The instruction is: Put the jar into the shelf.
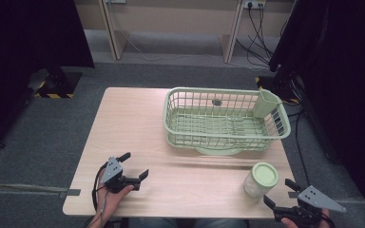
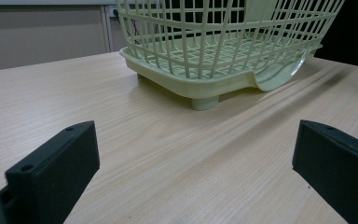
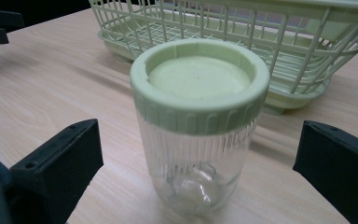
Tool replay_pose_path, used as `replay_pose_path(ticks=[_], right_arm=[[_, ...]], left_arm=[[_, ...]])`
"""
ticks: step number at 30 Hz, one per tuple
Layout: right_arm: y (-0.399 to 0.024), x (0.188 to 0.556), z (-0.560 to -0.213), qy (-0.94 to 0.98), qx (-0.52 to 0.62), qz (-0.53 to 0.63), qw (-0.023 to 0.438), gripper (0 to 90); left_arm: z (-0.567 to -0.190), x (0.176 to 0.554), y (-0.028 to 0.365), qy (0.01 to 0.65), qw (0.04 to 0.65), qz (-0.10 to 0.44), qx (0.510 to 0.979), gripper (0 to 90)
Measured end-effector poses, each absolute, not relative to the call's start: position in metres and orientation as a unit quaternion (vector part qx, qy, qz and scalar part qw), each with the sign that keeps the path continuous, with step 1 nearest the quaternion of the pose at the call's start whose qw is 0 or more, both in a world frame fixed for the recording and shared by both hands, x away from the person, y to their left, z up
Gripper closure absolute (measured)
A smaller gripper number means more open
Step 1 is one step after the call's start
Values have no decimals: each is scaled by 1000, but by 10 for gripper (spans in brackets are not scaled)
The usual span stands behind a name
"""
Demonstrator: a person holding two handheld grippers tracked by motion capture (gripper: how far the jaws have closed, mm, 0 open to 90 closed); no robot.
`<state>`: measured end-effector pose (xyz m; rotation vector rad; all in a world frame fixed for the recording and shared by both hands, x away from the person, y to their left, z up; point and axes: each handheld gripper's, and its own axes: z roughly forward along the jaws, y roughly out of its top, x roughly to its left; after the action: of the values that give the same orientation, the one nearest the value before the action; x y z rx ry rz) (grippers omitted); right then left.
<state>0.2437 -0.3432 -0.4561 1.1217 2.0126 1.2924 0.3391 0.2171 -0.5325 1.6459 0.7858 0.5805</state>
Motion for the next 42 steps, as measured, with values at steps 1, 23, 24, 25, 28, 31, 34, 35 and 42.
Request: replay_pose_path(ticks=[1,23,24,25,28,31,34,35,42], right_arm=[[-342,247,-455,739,411,474,247,9],[-326,275,-452,751,399,467,244,9],[-325,276,-452,751,398,467,244,9],[-325,277,-452,752,398,467,243,9],[-324,281,-452,752,397,467,242,9],[-321,284,-452,753,395,468,240,9],[-319,289,-454,755,394,467,236,13],[-319,290,-455,755,394,468,234,19],[-316,297,-459,760,392,466,228,79]], left_arm=[[-532,339,217,336,576,248,703,2],[-532,339,217,337,575,248,703,3],[-532,339,217,337,575,248,703,3],[-532,339,217,337,575,249,703,3],[-532,339,217,336,575,249,703,3],[-532,339,217,336,575,249,703,2],[-532,339,217,336,575,249,703,3],[-532,339,217,336,575,249,703,3],[-532,339,217,335,575,248,704,3]])
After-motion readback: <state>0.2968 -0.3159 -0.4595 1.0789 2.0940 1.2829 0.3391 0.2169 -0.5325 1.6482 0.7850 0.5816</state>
